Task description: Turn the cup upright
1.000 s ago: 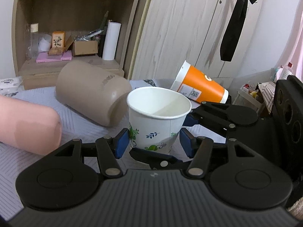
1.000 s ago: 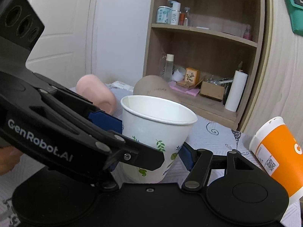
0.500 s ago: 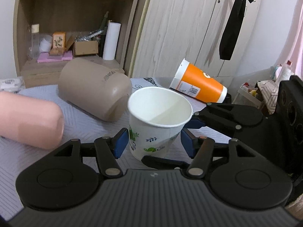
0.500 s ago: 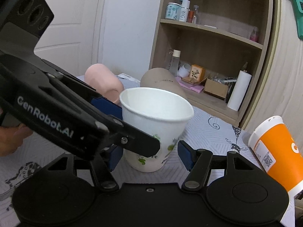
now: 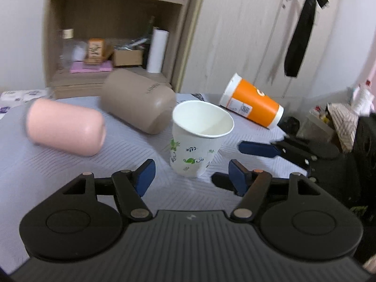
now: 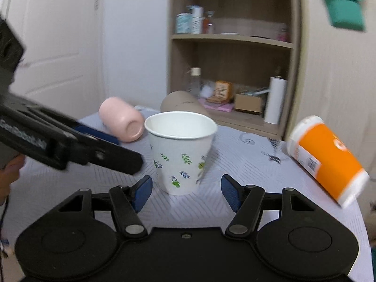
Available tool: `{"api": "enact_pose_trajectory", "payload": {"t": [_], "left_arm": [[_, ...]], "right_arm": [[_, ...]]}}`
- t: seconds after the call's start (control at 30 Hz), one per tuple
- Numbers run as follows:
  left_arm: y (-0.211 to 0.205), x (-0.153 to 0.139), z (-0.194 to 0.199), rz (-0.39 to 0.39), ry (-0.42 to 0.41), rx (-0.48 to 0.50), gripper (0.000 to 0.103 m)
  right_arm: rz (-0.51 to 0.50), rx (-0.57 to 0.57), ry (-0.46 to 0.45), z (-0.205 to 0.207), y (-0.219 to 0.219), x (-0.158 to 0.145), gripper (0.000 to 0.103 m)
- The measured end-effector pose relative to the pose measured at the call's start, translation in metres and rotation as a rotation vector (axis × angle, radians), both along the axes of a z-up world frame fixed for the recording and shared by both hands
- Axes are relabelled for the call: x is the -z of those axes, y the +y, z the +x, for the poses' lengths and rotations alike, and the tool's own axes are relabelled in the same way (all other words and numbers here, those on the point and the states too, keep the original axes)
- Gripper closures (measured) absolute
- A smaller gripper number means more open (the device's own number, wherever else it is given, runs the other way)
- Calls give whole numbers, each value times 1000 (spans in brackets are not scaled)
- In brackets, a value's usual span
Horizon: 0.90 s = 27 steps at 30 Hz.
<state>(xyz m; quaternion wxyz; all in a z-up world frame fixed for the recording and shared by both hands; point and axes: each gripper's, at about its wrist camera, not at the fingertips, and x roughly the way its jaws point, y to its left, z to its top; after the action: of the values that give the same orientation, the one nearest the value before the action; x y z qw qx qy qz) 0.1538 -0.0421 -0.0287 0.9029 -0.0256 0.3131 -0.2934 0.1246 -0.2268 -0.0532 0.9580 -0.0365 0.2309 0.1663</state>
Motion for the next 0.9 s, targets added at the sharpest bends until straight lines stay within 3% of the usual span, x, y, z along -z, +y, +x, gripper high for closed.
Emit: {"api": "enact_pose_trajectory", "payload": {"t": [0.2, 0.43, 0.53, 0.77, 0.9], "left_arm": [[12, -15, -34, 17, -35, -106, 31], [17, -26, -67, 90, -51, -215, 28], [17, -30, -83, 104, -71, -256, 26], [16, -40, -114, 116, -110, -315, 15], [19, -43, -121, 136, -118, -351, 8]], "right_arm": [[45, 57, -39, -36, -4, -17, 33], [85, 95, -83, -69, -9, -45, 33], [90, 98, -106, -83, -8, -51, 25], [96, 127, -109, -102, -8, -53, 24], [97, 141, -123, -114, -10, -61, 16]]}}
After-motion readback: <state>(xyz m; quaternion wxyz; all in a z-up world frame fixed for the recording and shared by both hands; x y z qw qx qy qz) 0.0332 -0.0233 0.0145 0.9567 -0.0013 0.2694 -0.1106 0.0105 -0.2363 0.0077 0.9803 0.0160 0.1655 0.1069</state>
